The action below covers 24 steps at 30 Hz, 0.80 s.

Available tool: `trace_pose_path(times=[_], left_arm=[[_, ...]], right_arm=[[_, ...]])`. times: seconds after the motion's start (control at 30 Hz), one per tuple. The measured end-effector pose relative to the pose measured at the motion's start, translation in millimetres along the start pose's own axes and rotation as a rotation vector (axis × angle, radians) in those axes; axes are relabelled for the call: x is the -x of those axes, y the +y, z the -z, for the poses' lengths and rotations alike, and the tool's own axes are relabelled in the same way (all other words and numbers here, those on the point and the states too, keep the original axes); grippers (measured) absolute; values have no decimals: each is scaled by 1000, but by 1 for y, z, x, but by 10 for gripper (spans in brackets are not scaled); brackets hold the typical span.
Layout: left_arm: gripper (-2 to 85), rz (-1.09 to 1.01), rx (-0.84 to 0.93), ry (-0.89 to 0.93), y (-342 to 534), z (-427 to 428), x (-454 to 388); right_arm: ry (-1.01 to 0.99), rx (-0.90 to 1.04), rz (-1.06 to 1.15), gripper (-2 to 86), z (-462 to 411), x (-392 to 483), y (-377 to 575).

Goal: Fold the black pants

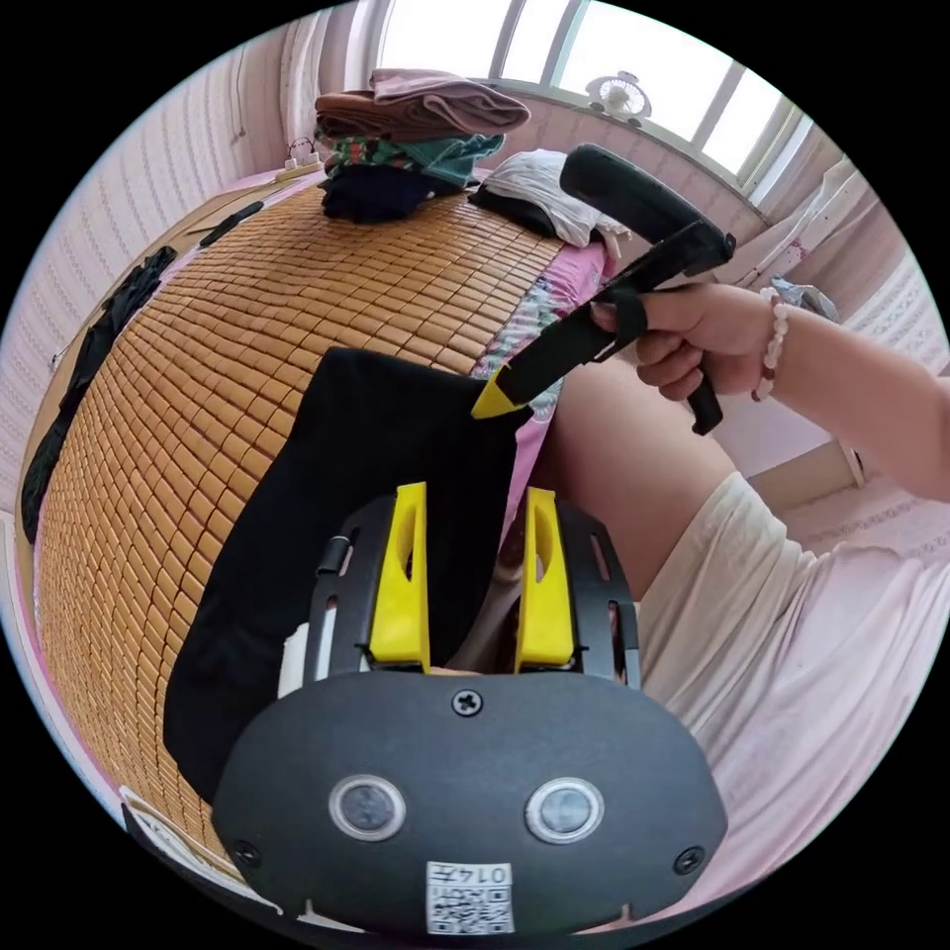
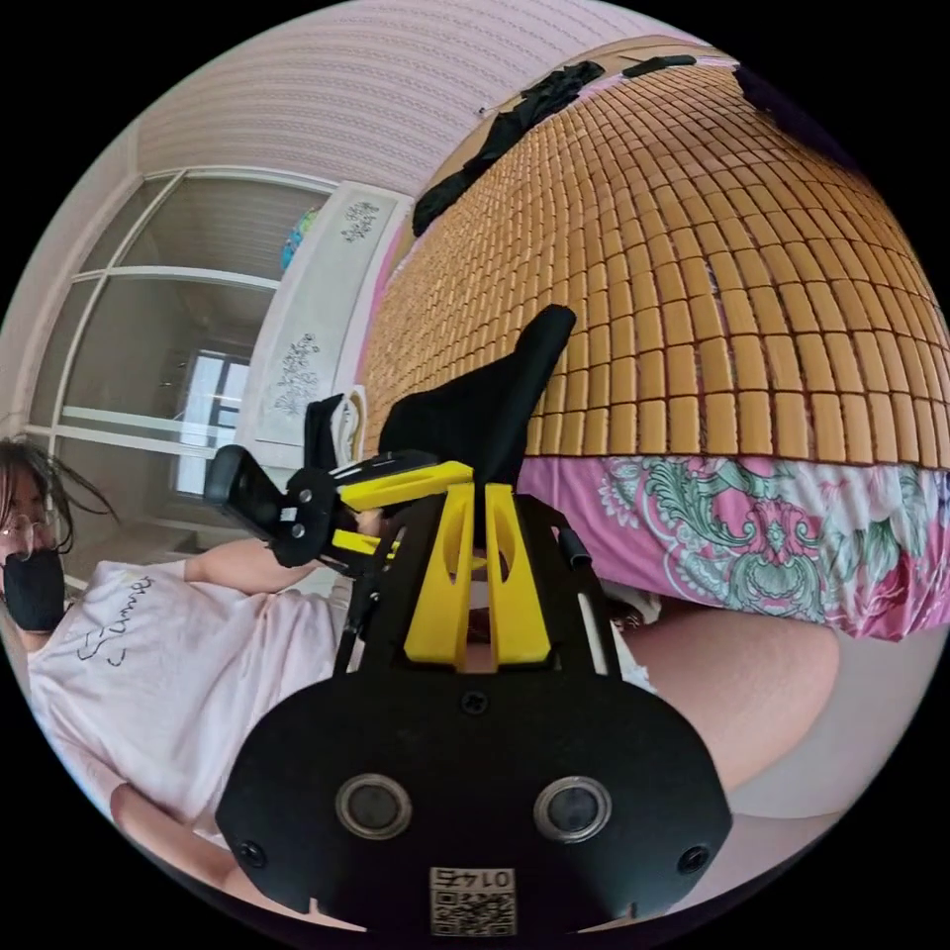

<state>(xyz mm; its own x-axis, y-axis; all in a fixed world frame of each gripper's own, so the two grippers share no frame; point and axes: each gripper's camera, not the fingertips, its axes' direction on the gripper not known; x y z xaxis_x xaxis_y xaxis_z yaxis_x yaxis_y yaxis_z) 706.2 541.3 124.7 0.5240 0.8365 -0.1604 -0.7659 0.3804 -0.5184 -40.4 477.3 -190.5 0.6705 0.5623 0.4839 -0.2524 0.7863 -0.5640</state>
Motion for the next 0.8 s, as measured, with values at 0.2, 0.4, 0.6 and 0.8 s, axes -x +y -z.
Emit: trace_pose_path(times=[0.2,0.4,0.6,0.8], left_arm=[[52,47,-11,-78,-13,3,4],[44,44,5,-77,-1,5,8],[44,24,18,-84,10,16,7],[45,49,-14,-83,22,38,19]], right_arm=[[-16,-44,55,20,23,-9,11],[-51,-270,-88,87,70,-63,16],[15,-172,-186,106,39,-90,-18],[-45,-199,-154,22,49,-96,-25]])
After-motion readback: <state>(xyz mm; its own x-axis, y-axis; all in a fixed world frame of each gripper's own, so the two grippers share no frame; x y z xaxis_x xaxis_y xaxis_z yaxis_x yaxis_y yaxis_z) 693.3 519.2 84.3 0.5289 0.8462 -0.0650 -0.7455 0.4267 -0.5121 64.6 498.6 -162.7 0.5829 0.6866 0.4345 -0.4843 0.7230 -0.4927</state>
